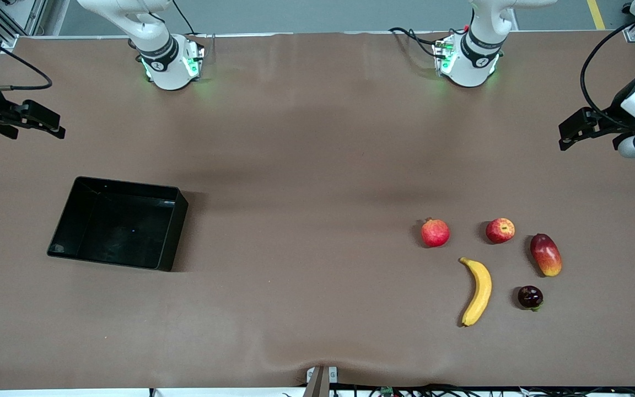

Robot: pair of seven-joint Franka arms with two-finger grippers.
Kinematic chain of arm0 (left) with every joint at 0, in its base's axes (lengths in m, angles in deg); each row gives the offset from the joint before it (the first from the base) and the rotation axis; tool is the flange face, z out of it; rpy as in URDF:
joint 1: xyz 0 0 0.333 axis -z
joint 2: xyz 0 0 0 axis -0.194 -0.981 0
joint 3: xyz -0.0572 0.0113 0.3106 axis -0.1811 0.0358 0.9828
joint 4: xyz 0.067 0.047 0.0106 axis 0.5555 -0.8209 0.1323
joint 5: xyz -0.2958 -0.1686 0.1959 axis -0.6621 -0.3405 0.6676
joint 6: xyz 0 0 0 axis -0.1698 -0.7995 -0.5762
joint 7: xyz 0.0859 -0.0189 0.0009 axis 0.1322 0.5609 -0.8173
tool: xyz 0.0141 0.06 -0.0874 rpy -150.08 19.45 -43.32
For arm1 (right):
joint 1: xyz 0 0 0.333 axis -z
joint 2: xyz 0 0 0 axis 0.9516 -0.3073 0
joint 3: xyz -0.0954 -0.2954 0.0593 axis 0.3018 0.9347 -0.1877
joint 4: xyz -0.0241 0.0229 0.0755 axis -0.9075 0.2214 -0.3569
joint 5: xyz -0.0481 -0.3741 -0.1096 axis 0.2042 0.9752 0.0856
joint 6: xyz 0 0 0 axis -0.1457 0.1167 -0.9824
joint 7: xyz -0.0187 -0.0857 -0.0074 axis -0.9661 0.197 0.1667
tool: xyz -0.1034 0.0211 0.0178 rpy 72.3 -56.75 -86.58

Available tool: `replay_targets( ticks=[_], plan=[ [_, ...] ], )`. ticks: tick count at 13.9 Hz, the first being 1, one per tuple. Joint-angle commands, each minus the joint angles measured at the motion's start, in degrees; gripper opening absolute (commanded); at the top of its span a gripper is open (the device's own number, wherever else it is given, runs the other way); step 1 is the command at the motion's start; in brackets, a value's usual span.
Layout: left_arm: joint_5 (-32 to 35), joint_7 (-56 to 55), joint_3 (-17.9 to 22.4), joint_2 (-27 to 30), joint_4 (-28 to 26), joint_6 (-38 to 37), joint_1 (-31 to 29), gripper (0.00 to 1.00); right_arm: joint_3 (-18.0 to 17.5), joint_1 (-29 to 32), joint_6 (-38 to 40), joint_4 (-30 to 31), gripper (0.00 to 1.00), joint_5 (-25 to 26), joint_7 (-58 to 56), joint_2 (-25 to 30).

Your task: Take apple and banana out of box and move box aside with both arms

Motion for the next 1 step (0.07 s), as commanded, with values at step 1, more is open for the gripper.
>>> replay_targets(
  ticks=[1],
  plan=[
    [-0.25, 0.29, 0.13, -0.31, 1.47, -0.33, 0.13, 1.0, -0.35, 1.17, 0.11, 0.7, 1.0, -0.21, -0.85, 0.89]
  ],
)
